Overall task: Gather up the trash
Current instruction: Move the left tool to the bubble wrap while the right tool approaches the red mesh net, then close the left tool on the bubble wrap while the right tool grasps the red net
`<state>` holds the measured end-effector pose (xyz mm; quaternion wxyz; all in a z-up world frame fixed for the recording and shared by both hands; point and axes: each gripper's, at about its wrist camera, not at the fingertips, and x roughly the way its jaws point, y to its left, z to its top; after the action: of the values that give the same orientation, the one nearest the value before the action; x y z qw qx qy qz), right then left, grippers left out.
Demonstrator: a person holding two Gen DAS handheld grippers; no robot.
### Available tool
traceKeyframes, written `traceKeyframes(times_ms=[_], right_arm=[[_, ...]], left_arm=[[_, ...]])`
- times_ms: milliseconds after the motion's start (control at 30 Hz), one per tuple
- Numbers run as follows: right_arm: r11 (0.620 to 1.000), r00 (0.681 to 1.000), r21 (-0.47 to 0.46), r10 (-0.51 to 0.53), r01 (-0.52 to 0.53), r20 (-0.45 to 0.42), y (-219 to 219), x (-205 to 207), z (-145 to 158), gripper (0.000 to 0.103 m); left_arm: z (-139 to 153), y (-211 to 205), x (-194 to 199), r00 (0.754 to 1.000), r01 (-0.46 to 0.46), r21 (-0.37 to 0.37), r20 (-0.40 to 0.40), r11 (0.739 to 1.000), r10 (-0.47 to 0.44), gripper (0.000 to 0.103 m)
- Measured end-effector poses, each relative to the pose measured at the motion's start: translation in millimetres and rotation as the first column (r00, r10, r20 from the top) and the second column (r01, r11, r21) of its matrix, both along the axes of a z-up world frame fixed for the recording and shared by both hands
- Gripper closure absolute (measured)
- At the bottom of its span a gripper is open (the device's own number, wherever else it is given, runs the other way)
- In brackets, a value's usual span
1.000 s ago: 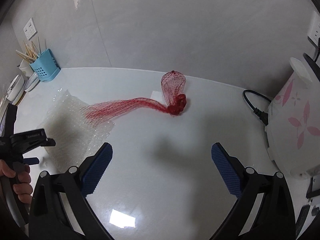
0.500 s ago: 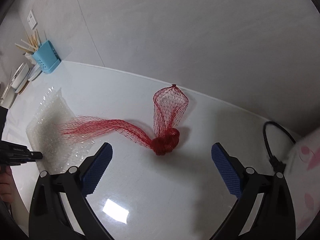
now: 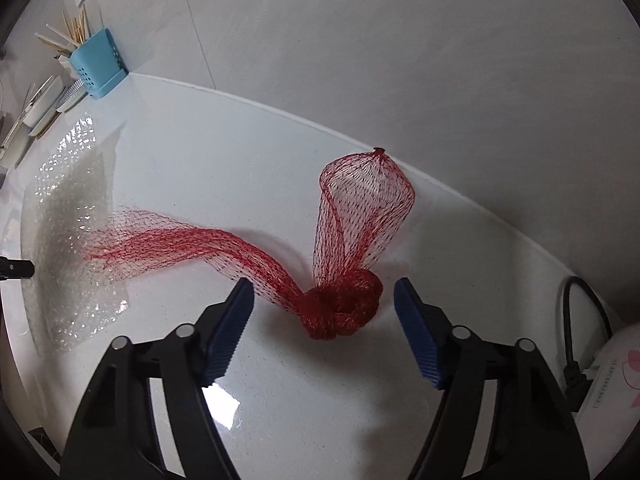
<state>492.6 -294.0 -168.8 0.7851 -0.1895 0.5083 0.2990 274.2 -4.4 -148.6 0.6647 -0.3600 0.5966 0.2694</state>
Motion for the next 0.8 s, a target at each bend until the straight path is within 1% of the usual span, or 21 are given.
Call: traceKeyframes(times_ms=[67,100,167,233,333,400,433,467,533,633,733,800], right_arm=[[1.0,1.0,-0.006,0.001,-0.001,-0.007,2,1,-3,0.05],[1.0,1.0,-0.008,0.003,-0.003,-0.014,4,1,-4,0.052],[1.0,1.0,-0.018,0.007,-0.007,-0.023,4,0,-8,0.065],[1.0,1.0,-0.027,0.004,-0.005,-0.02,6,-1,-9,0.07],[1.0,1.0,-0.023,0.005,-0.006,-0.012,8,-2,-8,0.073],[1.0,1.0,-0.018,0.016,-0.017,-0.013,9,-5,-5,0.073],[1.0,1.0,-0.014,0.017,-0.018,-0.009,9,-6,-3,0.066],[1.0,1.0,-0.013,0.011,-0.011,0.002,8,-7,0,0.048],[1.0,0.999,0.011,0.003,-0.003,0.032,8,-9,9,0.033],[1.0,0.999,0.011,-0.002,0.002,0.053,11,-7,15,0.033],[1.0,0.998,-0.018,0.012,-0.011,0.057,22,-2,12,0.033],[0.999,0.998,-0.037,0.031,-0.029,0.062,30,0,8,0.033]], left_arm=[[5,4,-3,1.0,0.008,0.001,0.003,1.0,-0.008,0.097],[7,4,-4,1.0,0.014,0.001,0.005,1.0,-0.014,0.097],[5,-4,-5,1.0,0.024,0.006,0.011,1.0,-0.024,0.097],[8,-8,-11,0.999,0.039,0.008,0.022,0.999,-0.039,0.097],[10,-9,-19,0.998,0.047,0.006,0.04,0.999,-0.047,0.097],[11,-8,-25,0.998,0.05,0.003,0.047,0.999,-0.05,0.097],[11,-8,-27,0.998,0.05,-0.001,0.05,0.999,-0.049,0.097],[12,-8,-29,0.997,0.051,-0.004,0.051,0.999,-0.051,0.097],[13,-7,-29,0.997,0.052,-0.007,0.055,0.999,-0.051,0.097],[15,-8,-32,0.997,0.051,-0.011,0.057,0.999,-0.05,0.097],[12,-7,-25,0.997,0.045,-0.017,0.057,0.999,-0.044,0.097],[11,-7,-27,0.997,0.046,-0.019,0.058,0.999,-0.045,0.097]])
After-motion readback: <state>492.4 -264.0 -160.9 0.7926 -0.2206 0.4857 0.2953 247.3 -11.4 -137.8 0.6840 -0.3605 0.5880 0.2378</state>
